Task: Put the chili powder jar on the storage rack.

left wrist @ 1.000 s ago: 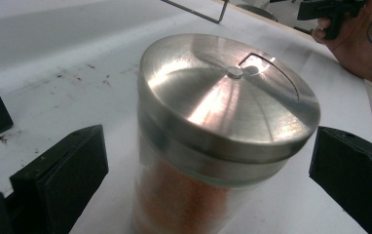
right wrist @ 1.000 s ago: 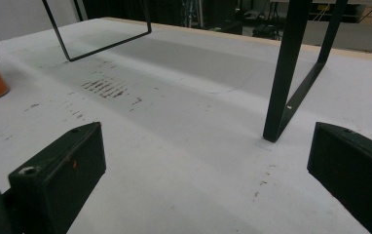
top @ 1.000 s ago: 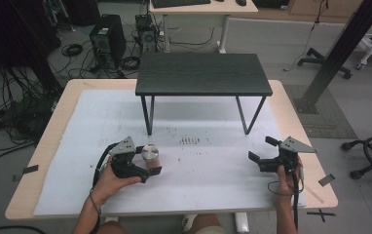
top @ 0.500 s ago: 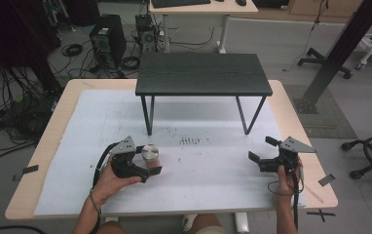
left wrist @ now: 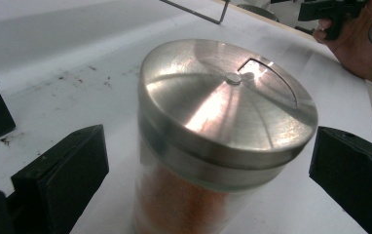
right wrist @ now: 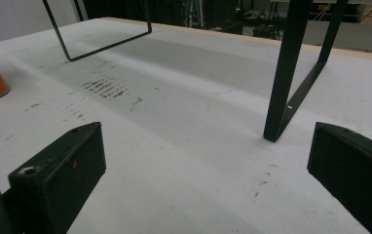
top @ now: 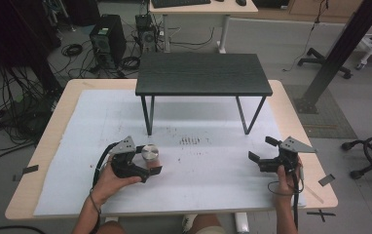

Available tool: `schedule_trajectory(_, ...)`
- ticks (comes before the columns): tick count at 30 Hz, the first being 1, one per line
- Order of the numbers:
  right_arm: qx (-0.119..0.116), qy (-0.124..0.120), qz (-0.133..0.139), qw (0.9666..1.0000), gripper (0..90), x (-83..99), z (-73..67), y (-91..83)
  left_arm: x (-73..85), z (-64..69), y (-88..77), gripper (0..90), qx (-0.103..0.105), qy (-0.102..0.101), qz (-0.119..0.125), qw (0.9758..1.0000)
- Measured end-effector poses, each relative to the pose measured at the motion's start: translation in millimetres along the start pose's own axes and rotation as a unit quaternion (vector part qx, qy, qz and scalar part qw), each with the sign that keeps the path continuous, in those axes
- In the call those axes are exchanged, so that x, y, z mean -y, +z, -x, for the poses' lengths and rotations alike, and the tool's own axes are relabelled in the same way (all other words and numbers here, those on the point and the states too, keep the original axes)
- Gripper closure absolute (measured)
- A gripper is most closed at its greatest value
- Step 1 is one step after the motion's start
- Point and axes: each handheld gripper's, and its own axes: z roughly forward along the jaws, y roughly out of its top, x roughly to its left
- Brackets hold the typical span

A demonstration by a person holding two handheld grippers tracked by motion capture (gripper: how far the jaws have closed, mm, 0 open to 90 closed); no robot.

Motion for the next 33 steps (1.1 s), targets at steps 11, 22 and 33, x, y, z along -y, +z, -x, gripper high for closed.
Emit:
schedule_trajectory(11, 0.0, 0.0, -0.002, 1.0, 0.3, 0.1, 0.0, 0.3, -0.8, 0.3, 0.2, 1.2, 0.001, 0.003, 0.001, 1.0)
schedule_trajectory(22, 0.0, 0.0, -0.002, 1.0, 0.3, 0.1, -0.2, 0.2, 0.3, 1.2, -2.1, 1.3, -0.002, 0.002, 0.002, 1.0)
schedule_trajectory(33, 0.0, 0.001, -0.001, 1.0, 0.3, 0.2, -0.3, -0.1, -1.0, 1.7, -2.2, 1.3, -0.002, 0.003, 0.003, 1.0)
